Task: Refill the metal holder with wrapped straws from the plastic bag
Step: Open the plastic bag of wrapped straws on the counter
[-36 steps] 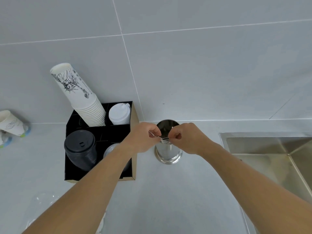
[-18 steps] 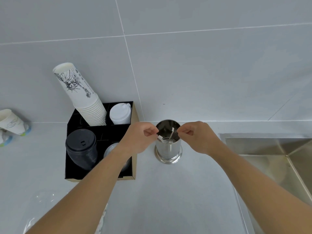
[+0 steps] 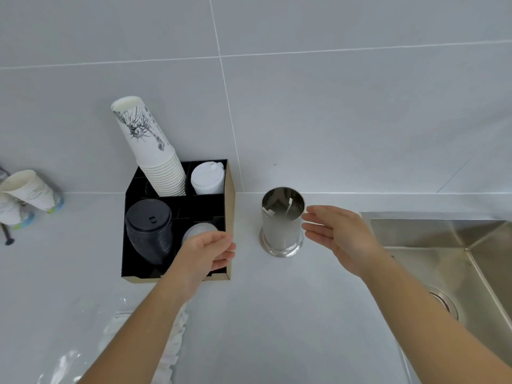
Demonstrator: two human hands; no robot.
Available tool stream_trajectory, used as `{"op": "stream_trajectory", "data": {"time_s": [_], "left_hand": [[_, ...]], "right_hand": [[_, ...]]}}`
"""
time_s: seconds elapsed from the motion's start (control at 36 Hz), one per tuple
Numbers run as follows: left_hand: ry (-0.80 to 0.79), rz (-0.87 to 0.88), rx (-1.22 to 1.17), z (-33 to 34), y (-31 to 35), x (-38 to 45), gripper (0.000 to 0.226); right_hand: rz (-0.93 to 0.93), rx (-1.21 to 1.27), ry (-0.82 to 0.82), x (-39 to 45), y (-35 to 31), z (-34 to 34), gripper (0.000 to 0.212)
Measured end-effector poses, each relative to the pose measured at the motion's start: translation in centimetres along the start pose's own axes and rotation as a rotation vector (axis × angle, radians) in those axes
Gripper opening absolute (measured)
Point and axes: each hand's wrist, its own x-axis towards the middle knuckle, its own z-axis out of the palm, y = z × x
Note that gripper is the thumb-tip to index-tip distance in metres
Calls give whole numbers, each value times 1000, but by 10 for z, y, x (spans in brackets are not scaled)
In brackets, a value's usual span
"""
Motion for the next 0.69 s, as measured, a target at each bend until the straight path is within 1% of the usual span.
{"op": "stream_trajectory", "data": {"time_s": [0.11, 0.22, 0.44, 0.58, 0.69], "left_hand": [[41, -81, -144, -30, -23, -22, 18], [90, -147, -240, -57, -40, -37, 18], [250, -240, -297, -136, -76, -71, 18], [307, -275, -325, -192, -92, -85, 16], [320, -299, -347, -236, -101, -90, 14]], "right_hand": [[100, 137, -1, -11, 19, 11, 20], [170, 202, -3, -18, 39, 24, 23], [327, 193, -10, -32, 89, 69, 25], [403, 189, 20, -41, 119, 102, 27], [443, 183, 57, -51, 143, 131, 28]]}}
